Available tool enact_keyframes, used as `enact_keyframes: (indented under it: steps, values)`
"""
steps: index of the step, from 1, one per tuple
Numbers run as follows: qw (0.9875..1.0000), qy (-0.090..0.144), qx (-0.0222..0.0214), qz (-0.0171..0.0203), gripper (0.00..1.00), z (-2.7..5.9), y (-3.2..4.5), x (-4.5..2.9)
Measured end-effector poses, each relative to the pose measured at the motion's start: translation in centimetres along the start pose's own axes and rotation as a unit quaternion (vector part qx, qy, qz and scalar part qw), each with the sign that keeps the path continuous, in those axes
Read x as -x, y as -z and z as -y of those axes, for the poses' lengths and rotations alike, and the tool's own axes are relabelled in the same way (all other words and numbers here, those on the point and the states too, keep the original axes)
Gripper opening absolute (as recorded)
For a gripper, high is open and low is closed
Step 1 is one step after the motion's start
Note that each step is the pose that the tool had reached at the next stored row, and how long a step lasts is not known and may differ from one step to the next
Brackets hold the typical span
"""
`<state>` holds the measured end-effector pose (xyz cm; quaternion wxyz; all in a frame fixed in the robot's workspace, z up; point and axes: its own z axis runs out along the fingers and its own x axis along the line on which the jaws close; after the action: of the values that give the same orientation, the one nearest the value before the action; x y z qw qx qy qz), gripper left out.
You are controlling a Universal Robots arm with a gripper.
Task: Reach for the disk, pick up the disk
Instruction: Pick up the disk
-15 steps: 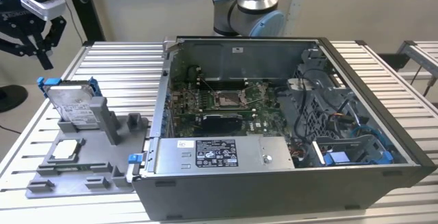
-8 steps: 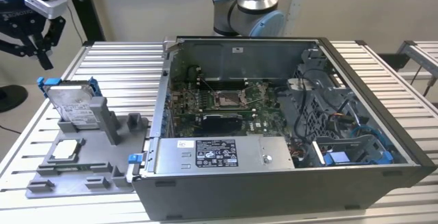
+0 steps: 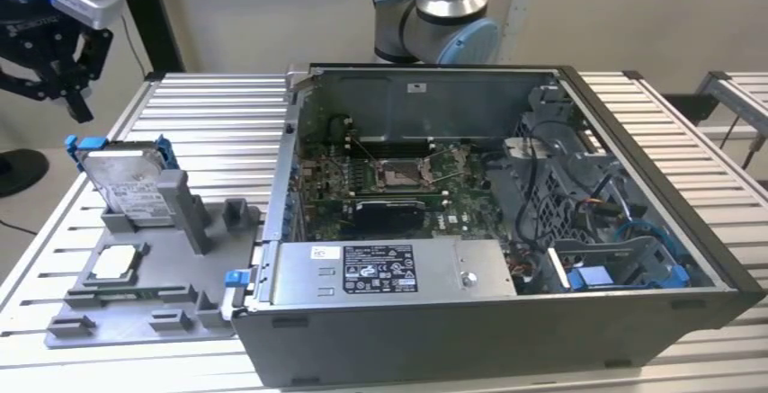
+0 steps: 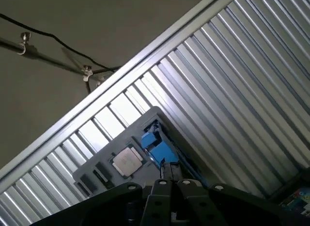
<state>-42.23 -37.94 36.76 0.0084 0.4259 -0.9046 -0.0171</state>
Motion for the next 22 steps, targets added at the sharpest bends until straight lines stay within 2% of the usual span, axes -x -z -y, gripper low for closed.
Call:
enact_keyframes:
  steps: [5, 8, 11, 16, 22]
  values:
    - [0.999, 0.044, 0.0, -0.0017, 0.0, 0.0, 0.0, 0.0]
    - [0.9976, 0.07, 0.0, -0.0027, 0.0, 0.0, 0.0, 0.0]
    - [0.9955, 0.095, -0.0001, -0.0036, 0.0, 0.0, 0.0, 0.0]
    - [0.9907, 0.136, -0.0001, -0.0052, 0.0, 0.0, 0.0, 0.0]
    - [0.9833, 0.182, -0.0001, -0.0069, 0.0, 0.0, 0.0, 0.0]
